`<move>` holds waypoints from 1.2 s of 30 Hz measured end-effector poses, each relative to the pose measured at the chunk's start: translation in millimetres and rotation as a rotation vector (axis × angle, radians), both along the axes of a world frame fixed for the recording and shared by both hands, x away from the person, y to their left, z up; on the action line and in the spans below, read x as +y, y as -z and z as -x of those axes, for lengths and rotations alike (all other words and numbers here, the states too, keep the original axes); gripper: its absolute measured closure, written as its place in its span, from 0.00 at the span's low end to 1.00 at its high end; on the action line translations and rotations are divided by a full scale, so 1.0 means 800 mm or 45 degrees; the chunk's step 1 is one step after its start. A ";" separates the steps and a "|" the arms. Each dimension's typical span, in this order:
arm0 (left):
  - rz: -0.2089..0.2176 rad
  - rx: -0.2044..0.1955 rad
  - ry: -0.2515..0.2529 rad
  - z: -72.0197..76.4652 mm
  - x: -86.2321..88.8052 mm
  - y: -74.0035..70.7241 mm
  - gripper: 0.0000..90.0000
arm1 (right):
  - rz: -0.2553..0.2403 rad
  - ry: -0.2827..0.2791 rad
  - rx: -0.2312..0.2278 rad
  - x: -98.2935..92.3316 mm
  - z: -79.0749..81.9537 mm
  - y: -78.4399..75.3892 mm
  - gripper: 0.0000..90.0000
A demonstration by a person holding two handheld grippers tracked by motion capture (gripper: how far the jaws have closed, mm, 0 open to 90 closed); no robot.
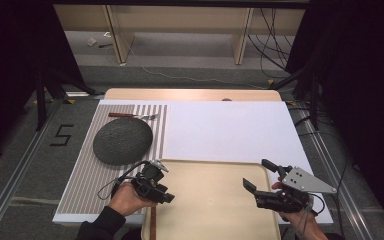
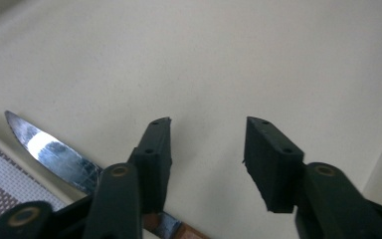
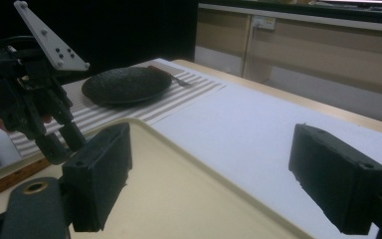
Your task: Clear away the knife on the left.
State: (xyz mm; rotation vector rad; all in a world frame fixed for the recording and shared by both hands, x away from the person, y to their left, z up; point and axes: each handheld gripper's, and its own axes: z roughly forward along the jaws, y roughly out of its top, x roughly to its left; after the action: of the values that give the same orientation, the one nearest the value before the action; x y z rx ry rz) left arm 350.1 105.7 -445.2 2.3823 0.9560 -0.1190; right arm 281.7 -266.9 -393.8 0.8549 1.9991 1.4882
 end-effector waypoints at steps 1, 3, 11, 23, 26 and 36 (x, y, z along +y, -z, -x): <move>0.009 -0.017 -0.007 0.000 0.000 -0.001 0.53 | 0.000 0.000 0.000 0.000 0.000 0.000 0.20; 0.040 -0.043 -0.026 0.001 0.001 -0.003 0.48 | 0.000 0.000 0.000 0.000 0.000 0.000 0.20; 0.140 -0.129 -0.054 0.003 0.003 -0.012 0.37 | -0.002 0.003 0.000 0.000 0.000 0.000 0.20; 0.239 -0.233 -0.086 0.006 0.004 -0.022 0.31 | -0.007 0.005 0.002 0.000 0.000 0.000 0.20; 0.276 -0.277 -0.102 0.008 0.007 -0.026 0.29 | -0.004 0.004 0.001 0.000 0.001 0.000 0.20; 0.438 -0.407 -0.151 0.012 0.016 -0.039 0.28 | -0.008 0.006 0.000 -0.001 0.001 0.000 0.20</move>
State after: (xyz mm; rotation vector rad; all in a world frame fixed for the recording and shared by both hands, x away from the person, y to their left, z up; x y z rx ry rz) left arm 340.2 118.6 -414.1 1.9520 0.8436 0.1300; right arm 281.2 -267.4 -393.7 0.8616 1.9916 1.4928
